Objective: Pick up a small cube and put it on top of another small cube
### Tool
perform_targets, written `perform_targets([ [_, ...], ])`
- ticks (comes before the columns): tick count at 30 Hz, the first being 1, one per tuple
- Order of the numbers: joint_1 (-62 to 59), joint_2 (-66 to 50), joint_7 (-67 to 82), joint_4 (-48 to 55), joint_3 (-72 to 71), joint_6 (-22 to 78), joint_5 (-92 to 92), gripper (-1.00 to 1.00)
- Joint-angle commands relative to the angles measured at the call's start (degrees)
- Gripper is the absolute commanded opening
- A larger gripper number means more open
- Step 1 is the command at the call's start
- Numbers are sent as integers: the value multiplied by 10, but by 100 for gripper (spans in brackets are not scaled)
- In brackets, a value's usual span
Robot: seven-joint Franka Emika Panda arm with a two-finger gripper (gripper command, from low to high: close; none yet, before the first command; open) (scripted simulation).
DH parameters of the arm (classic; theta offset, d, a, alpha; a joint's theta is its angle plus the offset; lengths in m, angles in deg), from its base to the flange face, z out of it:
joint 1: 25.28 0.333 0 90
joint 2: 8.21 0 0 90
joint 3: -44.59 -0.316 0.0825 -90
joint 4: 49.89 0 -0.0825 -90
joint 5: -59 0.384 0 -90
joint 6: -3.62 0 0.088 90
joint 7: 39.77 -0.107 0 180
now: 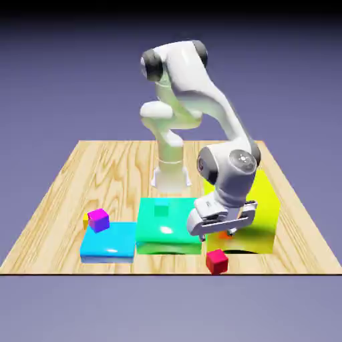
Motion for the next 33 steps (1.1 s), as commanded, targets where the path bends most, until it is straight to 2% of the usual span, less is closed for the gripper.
perform_targets([
  [1, -2, -21, -3, 18, -8, 19, -6, 0],
  [6, -10, -94, -12, 81, -35, 87, -26, 0],
  [10, -10, -133, -28, 36, -16, 7, -52, 0],
  [11, -10, -133, -28, 36, -16, 7, -52, -100],
  [16, -15, -81, -25, 68, -19, 81, -9, -100],
  [33, -115, 192, -304, -196, 334, -33, 354, -100],
])
